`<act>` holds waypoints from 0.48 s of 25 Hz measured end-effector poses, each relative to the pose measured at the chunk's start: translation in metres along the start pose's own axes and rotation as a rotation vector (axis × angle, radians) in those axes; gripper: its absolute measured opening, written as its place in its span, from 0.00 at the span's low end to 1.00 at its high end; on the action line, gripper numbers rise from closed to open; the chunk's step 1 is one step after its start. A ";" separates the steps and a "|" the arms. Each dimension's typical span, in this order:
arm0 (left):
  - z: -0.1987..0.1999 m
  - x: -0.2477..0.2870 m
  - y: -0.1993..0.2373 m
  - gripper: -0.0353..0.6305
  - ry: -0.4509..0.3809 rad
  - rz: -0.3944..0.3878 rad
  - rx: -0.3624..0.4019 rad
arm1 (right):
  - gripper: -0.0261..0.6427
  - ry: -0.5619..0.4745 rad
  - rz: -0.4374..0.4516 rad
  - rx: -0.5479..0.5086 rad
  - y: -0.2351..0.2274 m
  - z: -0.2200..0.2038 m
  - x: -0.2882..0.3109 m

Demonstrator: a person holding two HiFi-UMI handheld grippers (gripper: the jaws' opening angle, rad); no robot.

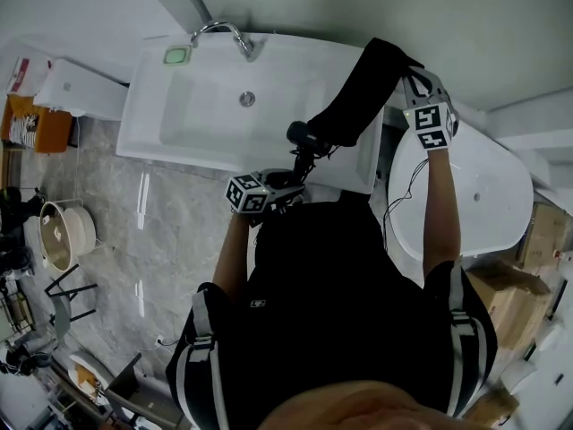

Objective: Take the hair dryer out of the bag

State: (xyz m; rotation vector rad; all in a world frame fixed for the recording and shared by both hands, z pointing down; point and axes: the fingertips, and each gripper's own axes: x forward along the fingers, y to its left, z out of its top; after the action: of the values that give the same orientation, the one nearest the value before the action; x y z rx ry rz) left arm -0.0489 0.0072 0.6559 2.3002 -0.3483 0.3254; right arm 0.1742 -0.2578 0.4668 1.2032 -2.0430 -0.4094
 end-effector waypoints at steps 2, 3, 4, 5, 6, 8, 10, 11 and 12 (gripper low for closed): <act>0.001 0.000 0.000 0.34 -0.008 0.009 0.003 | 0.14 0.004 0.010 0.022 0.002 -0.010 -0.002; 0.002 -0.002 0.001 0.34 -0.011 0.014 0.004 | 0.14 0.010 0.015 0.027 0.005 -0.014 -0.002; 0.003 -0.004 0.003 0.34 -0.015 0.019 0.004 | 0.14 0.018 0.021 0.030 0.008 -0.016 -0.002; 0.005 -0.008 0.005 0.34 -0.020 0.024 0.004 | 0.14 0.028 0.024 0.032 0.012 -0.020 -0.001; 0.007 -0.010 0.008 0.34 -0.026 0.031 0.004 | 0.14 0.040 0.027 0.036 0.015 -0.024 0.000; 0.010 -0.016 0.011 0.34 -0.039 0.047 0.002 | 0.14 0.055 0.039 0.059 0.024 -0.035 -0.001; 0.014 -0.021 0.015 0.34 -0.060 0.066 -0.001 | 0.14 0.070 0.061 0.087 0.036 -0.047 -0.004; 0.016 -0.025 0.018 0.34 -0.073 0.077 -0.004 | 0.14 0.081 0.071 0.095 0.043 -0.053 -0.005; 0.019 -0.028 0.022 0.34 -0.085 0.088 -0.006 | 0.14 0.097 0.081 0.103 0.050 -0.060 -0.007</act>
State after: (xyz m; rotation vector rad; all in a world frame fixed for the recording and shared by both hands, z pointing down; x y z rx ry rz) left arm -0.0804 -0.0168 0.6484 2.3018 -0.4940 0.2712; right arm 0.1880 -0.2218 0.5343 1.1729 -2.0423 -0.2054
